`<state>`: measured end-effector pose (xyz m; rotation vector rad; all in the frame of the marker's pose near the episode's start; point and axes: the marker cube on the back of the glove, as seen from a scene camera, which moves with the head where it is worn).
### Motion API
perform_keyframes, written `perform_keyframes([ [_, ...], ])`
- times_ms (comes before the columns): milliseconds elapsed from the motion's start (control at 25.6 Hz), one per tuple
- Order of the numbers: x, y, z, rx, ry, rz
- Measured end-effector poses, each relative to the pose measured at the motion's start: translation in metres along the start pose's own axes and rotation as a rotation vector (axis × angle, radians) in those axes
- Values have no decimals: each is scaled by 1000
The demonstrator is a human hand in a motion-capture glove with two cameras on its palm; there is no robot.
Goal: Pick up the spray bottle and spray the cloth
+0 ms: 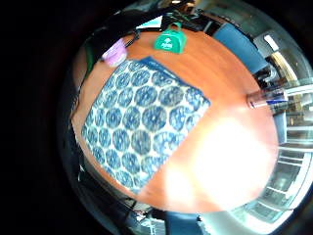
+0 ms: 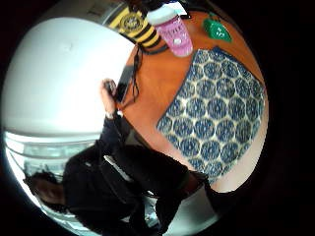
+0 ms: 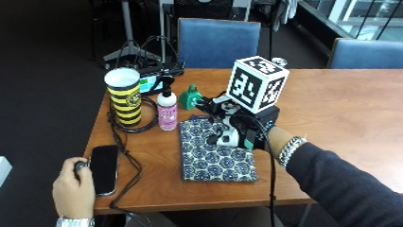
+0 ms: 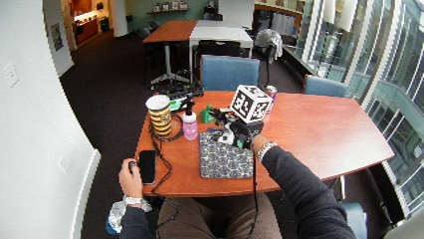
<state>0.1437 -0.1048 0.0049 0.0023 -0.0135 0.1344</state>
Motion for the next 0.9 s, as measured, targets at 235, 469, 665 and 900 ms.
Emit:
perform_keyframes([
  [235,-51,66,-14,-60,109,-147],
  [469,-95,120,-21,-73,132,-274],
  [665,-122,148,-23,-79,146,-336],
  [900,-137,160,-27,-68,145,-378],
])
